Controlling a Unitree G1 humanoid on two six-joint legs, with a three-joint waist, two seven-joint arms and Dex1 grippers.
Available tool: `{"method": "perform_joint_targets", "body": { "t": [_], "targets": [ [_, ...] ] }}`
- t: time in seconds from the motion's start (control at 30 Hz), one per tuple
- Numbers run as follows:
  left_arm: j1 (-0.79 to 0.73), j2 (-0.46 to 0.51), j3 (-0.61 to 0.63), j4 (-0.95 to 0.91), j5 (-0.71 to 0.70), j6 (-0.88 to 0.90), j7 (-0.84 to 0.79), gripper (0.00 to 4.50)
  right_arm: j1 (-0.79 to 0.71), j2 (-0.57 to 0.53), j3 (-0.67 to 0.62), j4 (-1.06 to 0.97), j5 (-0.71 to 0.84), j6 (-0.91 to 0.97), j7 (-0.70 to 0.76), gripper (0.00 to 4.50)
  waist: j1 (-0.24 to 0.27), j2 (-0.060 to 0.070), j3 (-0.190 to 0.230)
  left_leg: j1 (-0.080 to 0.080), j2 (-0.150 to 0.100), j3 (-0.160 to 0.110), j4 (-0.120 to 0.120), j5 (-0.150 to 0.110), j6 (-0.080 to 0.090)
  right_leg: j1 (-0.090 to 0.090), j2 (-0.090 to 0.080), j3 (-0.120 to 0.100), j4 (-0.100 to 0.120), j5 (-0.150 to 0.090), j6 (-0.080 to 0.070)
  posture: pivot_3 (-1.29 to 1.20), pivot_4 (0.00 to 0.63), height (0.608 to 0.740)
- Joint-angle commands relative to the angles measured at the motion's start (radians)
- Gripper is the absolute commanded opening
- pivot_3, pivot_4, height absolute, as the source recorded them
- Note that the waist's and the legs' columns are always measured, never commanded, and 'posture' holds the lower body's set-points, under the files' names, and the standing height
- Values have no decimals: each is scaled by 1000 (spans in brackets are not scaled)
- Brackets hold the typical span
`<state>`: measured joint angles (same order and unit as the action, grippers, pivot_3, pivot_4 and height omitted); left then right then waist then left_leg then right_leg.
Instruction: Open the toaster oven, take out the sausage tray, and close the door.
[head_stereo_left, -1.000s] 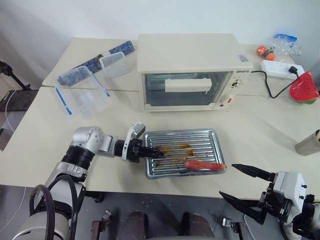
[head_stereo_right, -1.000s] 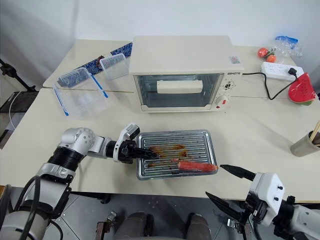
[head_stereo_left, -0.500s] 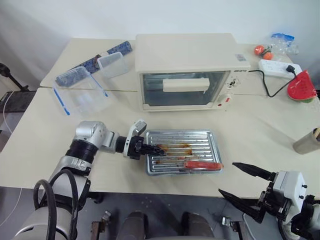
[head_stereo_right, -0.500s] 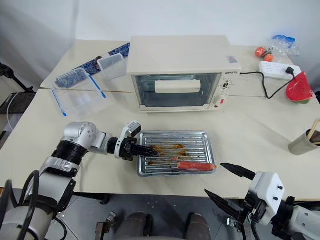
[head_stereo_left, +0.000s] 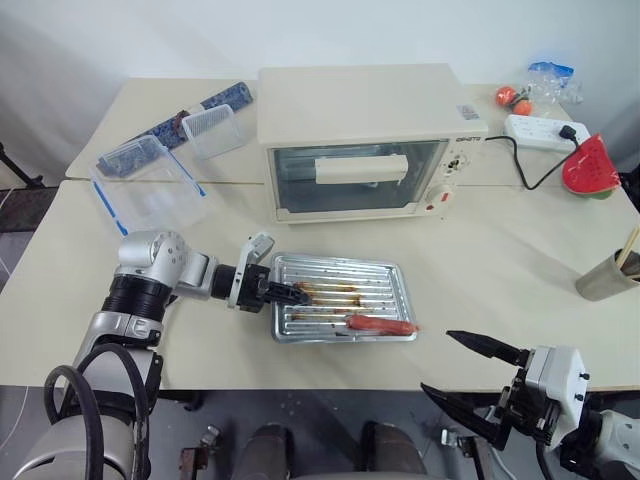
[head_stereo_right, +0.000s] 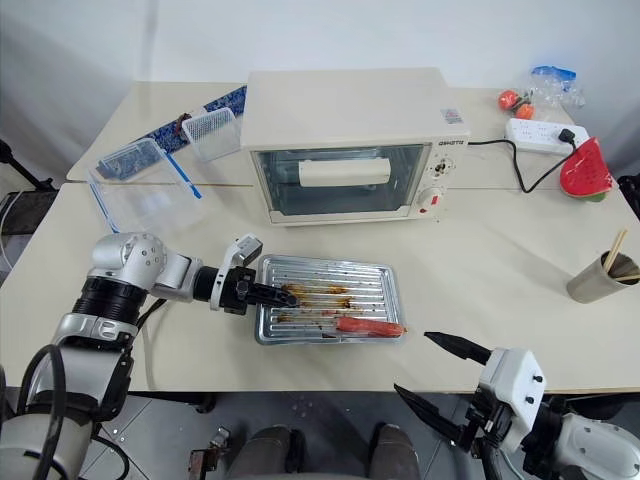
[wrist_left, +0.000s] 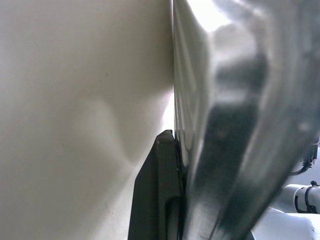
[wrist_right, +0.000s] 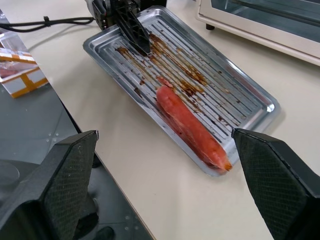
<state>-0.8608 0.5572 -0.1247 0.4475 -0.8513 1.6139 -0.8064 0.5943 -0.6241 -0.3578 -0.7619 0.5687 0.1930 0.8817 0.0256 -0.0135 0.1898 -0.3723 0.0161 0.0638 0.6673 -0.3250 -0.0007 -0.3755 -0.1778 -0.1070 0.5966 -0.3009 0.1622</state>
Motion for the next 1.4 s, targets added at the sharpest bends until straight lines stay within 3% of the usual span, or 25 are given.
{"method": "perform_joint_targets", "body": {
  "t": [0.03,0.33,0.5,0.63,0.87,1.07,1.27,1.4],
  "targets": [
    [16,-4,15,-29,-8,1,60,596,-9,-2,-7,-13,7,-18,2,4500,0,0,0,0,0,0,0,0,0,0,0,0,0,0,0,0,150,740],
    [69,4,111,-125,-9,-21,125,3276,-22,-7,-6,-14,10,-10,6,4500,0,0,0,0,0,0,0,0,0,0,0,0,0,0,0,0,150,740],
    [136,71,192,-279,-36,-106,43,4394,-32,-8,3,-7,10,-9,12,4500,-5,0,0,0,0,0,0,0,0,0,0,0,0,0,0,0,150,740],
    [276,202,251,-430,-24,-351,-160,4394,-58,-19,3,18,4,-23,37,4500,-5,0,0,1,1,1,-1,0,-1,-1,0,0,0,0,0,0,150,740],
    [643,333,377,-481,211,-1026,-457,4394,-188,-47,-16,166,-52,-146,111,4500,-2,0,0,1,1,2,-1,-1,-1,0,1,0,-3,0,0,0,150,740],
    [803,294,521,-385,342,-1477,-480,4394,-271,-130,-67,308,72,-133,276,4500,0,0,0,0,2,2,-1,-2,0,0,0,0,-4,0,0,0,150,740],
    [872,312,627,-259,401,-1666,-453,4394,-322,-189,-88,446,66,-195,417,4500,-3,0,0,1,2,4,-1,-3,1,0,0,-2,-3,0,0,0,150,740],
    [913,305,643,-264,374,-1648,-451,4394,-344,-186,-88,502,52,-223,446,4500,-2,0,0,1,2,5,-1,-3,1,0,0,-3,-4,0,0,0,150,740]
  ]
}}
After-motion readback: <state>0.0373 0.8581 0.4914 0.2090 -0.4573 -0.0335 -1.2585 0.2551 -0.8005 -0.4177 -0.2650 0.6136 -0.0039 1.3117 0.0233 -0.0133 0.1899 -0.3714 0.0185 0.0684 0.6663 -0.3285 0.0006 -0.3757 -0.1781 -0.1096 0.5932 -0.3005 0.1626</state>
